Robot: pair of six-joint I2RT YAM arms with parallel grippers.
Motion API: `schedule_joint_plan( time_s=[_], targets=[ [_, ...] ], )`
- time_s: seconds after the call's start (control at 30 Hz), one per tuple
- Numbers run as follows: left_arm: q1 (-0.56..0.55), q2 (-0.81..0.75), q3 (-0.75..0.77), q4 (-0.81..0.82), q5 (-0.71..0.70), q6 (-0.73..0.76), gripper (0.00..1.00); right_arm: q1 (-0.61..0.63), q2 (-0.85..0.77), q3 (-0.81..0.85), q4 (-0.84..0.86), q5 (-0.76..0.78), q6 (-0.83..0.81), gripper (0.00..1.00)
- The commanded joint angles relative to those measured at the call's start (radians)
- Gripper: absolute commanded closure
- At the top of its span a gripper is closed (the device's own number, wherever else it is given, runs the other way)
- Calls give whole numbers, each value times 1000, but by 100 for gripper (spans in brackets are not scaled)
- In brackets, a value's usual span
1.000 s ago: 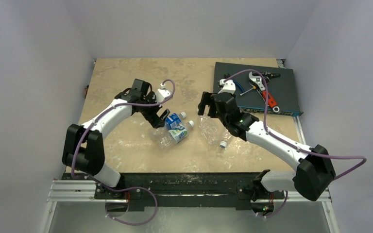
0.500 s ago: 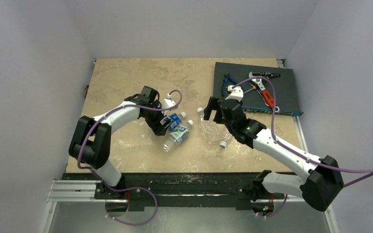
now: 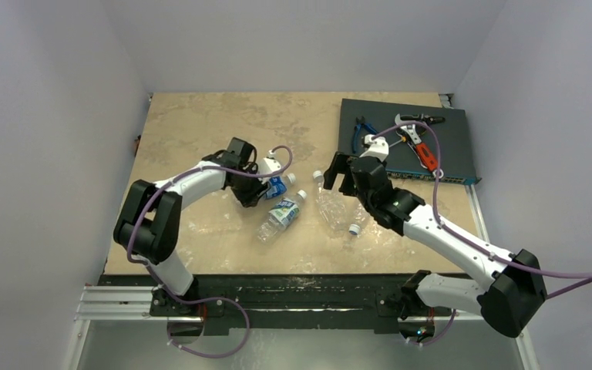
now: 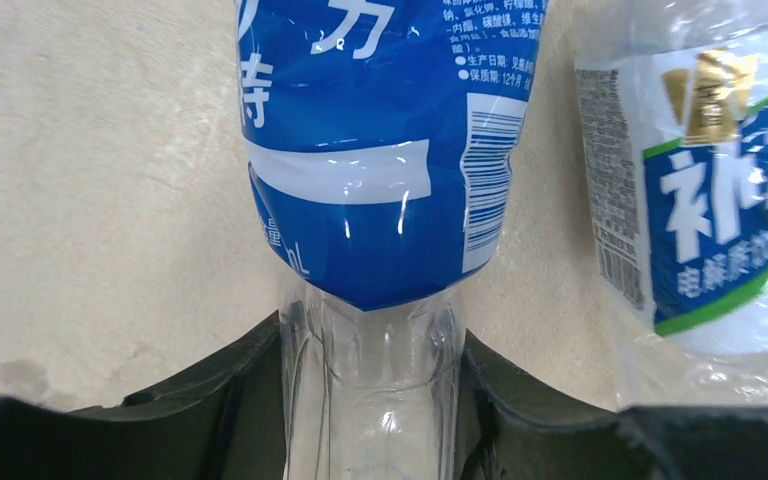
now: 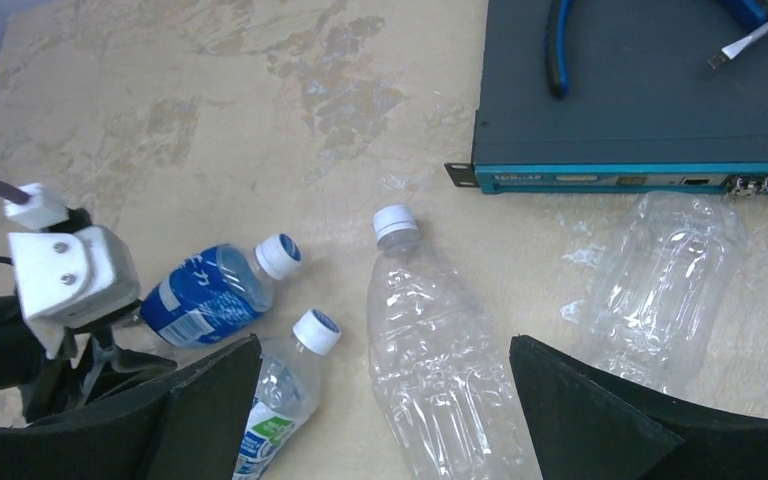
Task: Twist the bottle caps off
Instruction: Pick up the plastic bottle at the center of the board.
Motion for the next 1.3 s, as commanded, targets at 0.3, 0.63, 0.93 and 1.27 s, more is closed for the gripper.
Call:
schedule_joint_plan(
  time_s=[0.3, 0.63, 0.93, 1.27],
  targets=[
    [-3, -264, 298, -113, 229, -92, 73, 2, 134, 381, -5, -139, 117, 1],
    [-5, -397, 268, -47, 344, -204, 70, 24, 189, 480, 147, -256, 153, 1],
    [-5, -443, 207, 20, 387, -267, 69, 34, 218, 479, 171, -256, 168, 21],
    [-7, -448, 230, 0, 426, -341, 1, 83, 257, 520, 160, -225, 102, 76]
  ],
)
